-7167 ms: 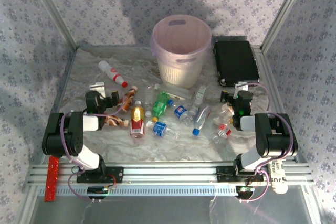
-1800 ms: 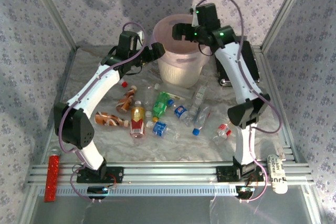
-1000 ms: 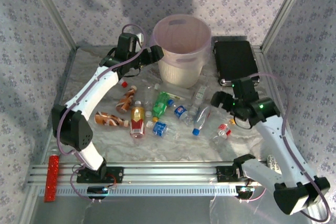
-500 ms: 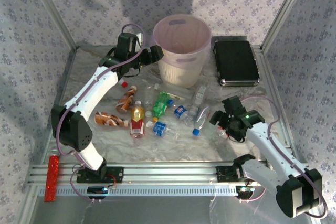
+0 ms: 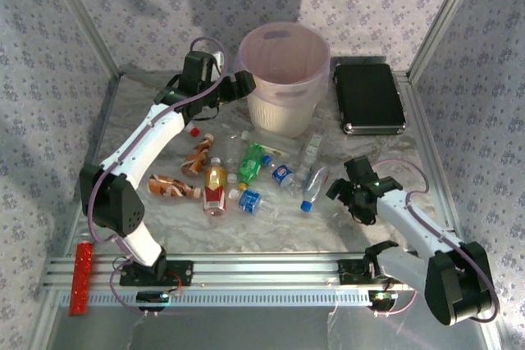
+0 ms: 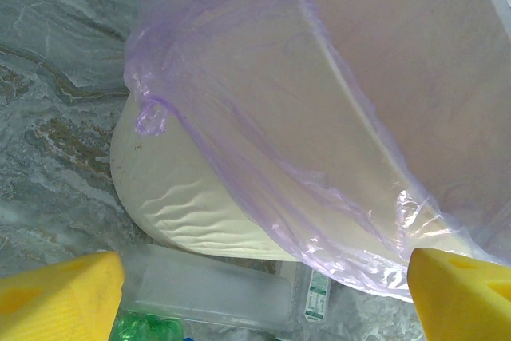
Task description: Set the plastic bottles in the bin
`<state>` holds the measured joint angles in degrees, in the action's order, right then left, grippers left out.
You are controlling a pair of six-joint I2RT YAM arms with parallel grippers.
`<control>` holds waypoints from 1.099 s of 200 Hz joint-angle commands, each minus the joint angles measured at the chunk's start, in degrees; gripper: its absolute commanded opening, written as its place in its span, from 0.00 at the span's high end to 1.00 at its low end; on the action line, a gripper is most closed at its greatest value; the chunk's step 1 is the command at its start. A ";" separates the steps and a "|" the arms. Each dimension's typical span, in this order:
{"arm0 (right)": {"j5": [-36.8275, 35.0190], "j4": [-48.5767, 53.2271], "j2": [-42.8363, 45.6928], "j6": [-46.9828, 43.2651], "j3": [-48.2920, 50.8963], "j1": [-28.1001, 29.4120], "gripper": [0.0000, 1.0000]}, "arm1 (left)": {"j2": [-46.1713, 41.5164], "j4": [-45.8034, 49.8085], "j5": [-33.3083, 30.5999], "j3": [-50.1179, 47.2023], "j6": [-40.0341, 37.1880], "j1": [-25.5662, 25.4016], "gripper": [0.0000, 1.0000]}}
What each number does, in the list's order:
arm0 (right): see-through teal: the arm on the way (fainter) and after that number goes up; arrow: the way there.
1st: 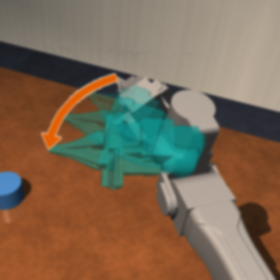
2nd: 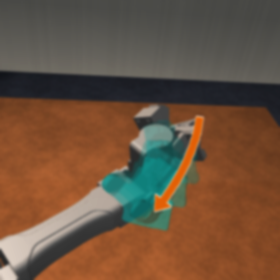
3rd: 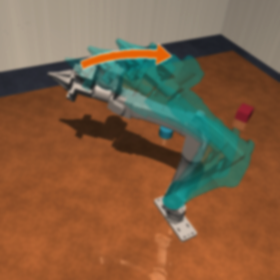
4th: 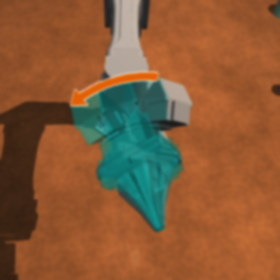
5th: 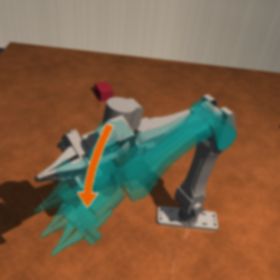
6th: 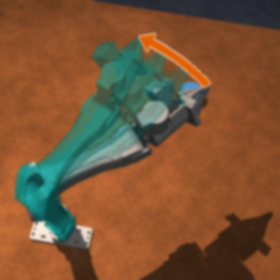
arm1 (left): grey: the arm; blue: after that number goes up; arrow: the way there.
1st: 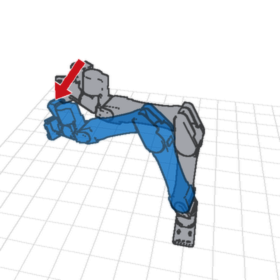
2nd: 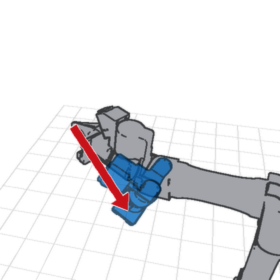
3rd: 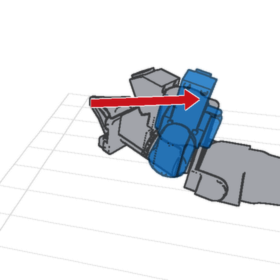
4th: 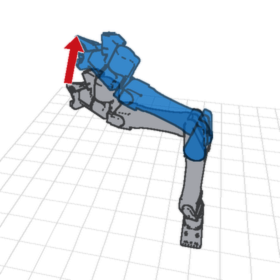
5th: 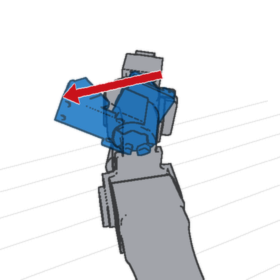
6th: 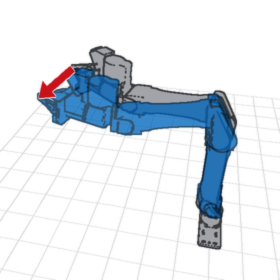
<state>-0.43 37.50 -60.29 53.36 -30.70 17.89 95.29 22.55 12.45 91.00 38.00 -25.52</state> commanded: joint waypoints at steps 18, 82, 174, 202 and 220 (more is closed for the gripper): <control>0.10 -2.68 -1.54 -0.28 0.97 -0.49 0.16 | 0.51 -0.54 0.82 2.05 -0.64 0.29 0.08; -1.09 1.72 2.06 -1.57 -0.33 -0.66 0.32 | 0.93 -0.49 0.93 2.34 -0.39 0.29 0.08; 0.20 11.87 7.22 -11.96 -16.90 -2.97 0.49 | 0.31 -0.52 2.46 4.49 -0.23 0.29 0.08; 0.56 14.10 5.43 -16.20 -26.30 -4.11 0.51 | -0.95 -4.13 5.38 4.63 2.06 0.38 0.08; 0.51 14.94 3.76 -19.28 -33.14 -4.53 0.52 | -1.42 -5.16 5.92 5.34 3.09 0.38 0.08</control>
<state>-0.23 49.10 -54.98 40.29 -55.81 13.93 96.01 20.58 15.66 94.04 39.22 -25.50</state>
